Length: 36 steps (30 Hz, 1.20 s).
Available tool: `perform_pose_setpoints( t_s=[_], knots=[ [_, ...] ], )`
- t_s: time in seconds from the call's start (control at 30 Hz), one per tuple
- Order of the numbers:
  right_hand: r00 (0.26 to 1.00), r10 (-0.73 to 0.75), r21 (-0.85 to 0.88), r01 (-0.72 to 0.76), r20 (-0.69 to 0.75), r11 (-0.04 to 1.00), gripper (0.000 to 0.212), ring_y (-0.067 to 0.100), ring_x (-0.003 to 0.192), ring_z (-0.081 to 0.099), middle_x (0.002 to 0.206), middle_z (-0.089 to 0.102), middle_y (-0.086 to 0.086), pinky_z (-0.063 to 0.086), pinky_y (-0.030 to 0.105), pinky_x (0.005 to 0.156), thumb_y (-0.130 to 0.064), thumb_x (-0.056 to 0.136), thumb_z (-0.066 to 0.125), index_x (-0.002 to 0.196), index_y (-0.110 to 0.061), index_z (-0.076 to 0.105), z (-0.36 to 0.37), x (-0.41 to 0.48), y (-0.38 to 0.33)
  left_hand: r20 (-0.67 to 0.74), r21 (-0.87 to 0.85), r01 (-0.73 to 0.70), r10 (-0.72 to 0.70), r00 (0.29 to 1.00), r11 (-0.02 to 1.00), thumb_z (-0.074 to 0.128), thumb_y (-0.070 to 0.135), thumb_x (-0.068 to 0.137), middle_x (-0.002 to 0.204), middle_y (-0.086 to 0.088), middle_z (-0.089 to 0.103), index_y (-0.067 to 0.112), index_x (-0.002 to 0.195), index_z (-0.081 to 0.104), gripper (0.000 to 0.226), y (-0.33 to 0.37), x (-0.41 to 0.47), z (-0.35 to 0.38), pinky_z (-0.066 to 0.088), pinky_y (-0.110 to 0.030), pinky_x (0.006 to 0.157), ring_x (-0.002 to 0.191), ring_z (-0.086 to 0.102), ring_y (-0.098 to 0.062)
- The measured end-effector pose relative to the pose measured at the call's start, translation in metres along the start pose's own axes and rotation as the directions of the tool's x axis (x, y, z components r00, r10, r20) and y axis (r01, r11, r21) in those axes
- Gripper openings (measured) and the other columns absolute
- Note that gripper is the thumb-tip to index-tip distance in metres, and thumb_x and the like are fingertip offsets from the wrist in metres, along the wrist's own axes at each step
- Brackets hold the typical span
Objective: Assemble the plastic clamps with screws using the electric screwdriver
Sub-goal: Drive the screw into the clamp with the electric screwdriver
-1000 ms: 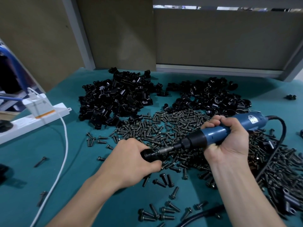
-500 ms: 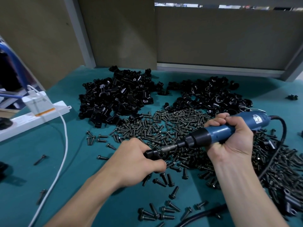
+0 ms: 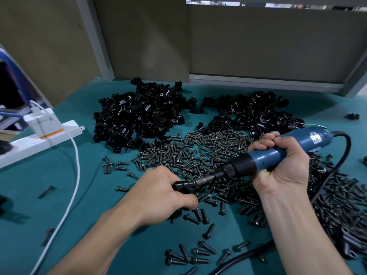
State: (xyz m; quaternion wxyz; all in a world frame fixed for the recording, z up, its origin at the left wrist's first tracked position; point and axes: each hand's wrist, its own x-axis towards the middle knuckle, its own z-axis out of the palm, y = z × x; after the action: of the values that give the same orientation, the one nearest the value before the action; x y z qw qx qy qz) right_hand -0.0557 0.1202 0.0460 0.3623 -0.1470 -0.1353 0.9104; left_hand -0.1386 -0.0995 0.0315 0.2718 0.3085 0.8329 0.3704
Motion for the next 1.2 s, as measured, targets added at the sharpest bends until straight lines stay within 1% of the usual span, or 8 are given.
perform_pose_setpoints(
  t_s=[0.23, 0.3, 0.43, 0.5, 0.67, 0.9, 1.07, 1.2],
  knots=[
    [1.0, -0.011, -0.062, 0.012, 0.015, 0.998, 0.018, 0.009, 0.055, 0.05, 0.07, 0.056, 0.0, 0.047, 0.022, 0.056, 0.004, 0.086, 0.044, 0.086, -0.01, 0.055, 0.0, -0.001, 0.0, -0.057, 0.132, -0.032, 0.04, 0.998, 0.991, 0.073, 0.055, 0.059, 0.044, 0.007, 0.048, 0.02, 0.052, 0.057, 0.039, -0.004, 0.002, 0.001, 0.029, -0.027, 0.044, 0.041, 0.039, -0.013],
    [1.0, -0.023, -0.089, 0.024, 0.014, 0.996, 0.018, 0.01, 0.055, 0.051, 0.07, 0.057, 0.001, 0.047, 0.023, 0.056, 0.006, 0.085, 0.045, 0.086, -0.009, 0.057, 0.001, -0.001, 0.0, -0.119, 0.256, -0.041, 0.074, 0.99, 0.966, 0.068, 0.057, 0.062, 0.042, 0.009, 0.047, 0.023, 0.055, 0.057, 0.036, -0.004, 0.001, 0.003, 0.027, -0.018, 0.041, 0.039, 0.039, -0.01],
    [0.999, -0.032, -0.095, 0.033, 0.009, 0.995, 0.018, 0.011, 0.056, 0.052, 0.071, 0.057, 0.002, 0.048, 0.024, 0.057, 0.006, 0.084, 0.047, 0.086, -0.008, 0.058, 0.0, 0.0, 0.001, -0.309, 0.635, 0.025, 0.225, 0.924, 0.772, 0.036, 0.068, 0.067, 0.043, 0.011, 0.051, 0.021, 0.061, 0.055, 0.051, -0.005, 0.001, 0.004, 0.034, -0.024, 0.048, 0.044, 0.049, -0.008],
    [0.999, -0.035, -0.086, 0.036, 0.003, 0.996, 0.018, 0.011, 0.056, 0.053, 0.071, 0.058, 0.002, 0.048, 0.023, 0.056, 0.006, 0.085, 0.046, 0.086, -0.009, 0.058, 0.0, 0.0, 0.0, -0.356, 0.702, 0.039, 0.302, 0.884, 0.712, 0.025, 0.069, 0.068, 0.043, 0.011, 0.049, 0.024, 0.059, 0.053, 0.053, -0.006, 0.001, 0.003, 0.033, -0.021, 0.047, 0.045, 0.049, -0.004],
    [0.999, -0.034, -0.039, 0.034, 0.004, 0.999, 0.017, 0.011, 0.056, 0.053, 0.071, 0.058, 0.002, 0.048, 0.022, 0.057, 0.005, 0.085, 0.047, 0.086, -0.008, 0.058, 0.0, -0.001, -0.002, -0.343, 0.641, -0.046, 0.34, 0.876, 0.766, 0.035, 0.066, 0.067, 0.044, 0.009, 0.052, 0.024, 0.061, 0.058, 0.048, -0.011, 0.003, 0.005, 0.042, -0.022, 0.05, 0.045, 0.051, -0.007],
    [1.0, -0.004, -0.043, 0.004, 0.0, 0.999, 0.016, 0.01, 0.055, 0.053, 0.072, 0.058, 0.002, 0.049, 0.022, 0.056, 0.004, 0.085, 0.047, 0.089, -0.008, 0.057, 0.001, -0.002, -0.002, -0.309, 0.534, -0.141, 0.347, 0.886, 0.834, 0.048, 0.063, 0.067, 0.058, 0.01, 0.061, 0.023, 0.067, 0.06, 0.042, -0.014, 0.005, 0.01, 0.029, -0.016, 0.05, 0.063, 0.059, -0.013],
    [1.0, 0.01, -0.022, -0.01, 0.0, 1.0, 0.015, 0.01, 0.056, 0.052, 0.071, 0.057, 0.001, 0.049, 0.023, 0.056, 0.005, 0.086, 0.048, 0.087, -0.009, 0.055, 0.002, -0.002, 0.0, -0.245, 0.378, -0.174, 0.28, 0.928, 0.909, 0.056, 0.059, 0.066, 0.05, 0.003, 0.053, 0.024, 0.07, 0.059, 0.035, -0.011, 0.003, 0.007, 0.035, -0.017, 0.045, 0.043, 0.042, -0.012],
    [1.0, 0.021, 0.04, -0.021, 0.006, 0.999, 0.015, 0.01, 0.054, 0.052, 0.069, 0.056, 0.002, 0.05, 0.023, 0.054, 0.005, 0.084, 0.049, 0.086, -0.009, 0.052, 0.002, -0.002, 0.002, -0.185, 0.207, -0.158, 0.197, 0.963, 0.965, 0.065, 0.052, 0.067, 0.049, -0.004, 0.055, 0.012, 0.067, 0.061, 0.04, -0.009, 0.002, 0.007, 0.037, -0.026, 0.042, 0.04, 0.041, -0.009]
  ],
)
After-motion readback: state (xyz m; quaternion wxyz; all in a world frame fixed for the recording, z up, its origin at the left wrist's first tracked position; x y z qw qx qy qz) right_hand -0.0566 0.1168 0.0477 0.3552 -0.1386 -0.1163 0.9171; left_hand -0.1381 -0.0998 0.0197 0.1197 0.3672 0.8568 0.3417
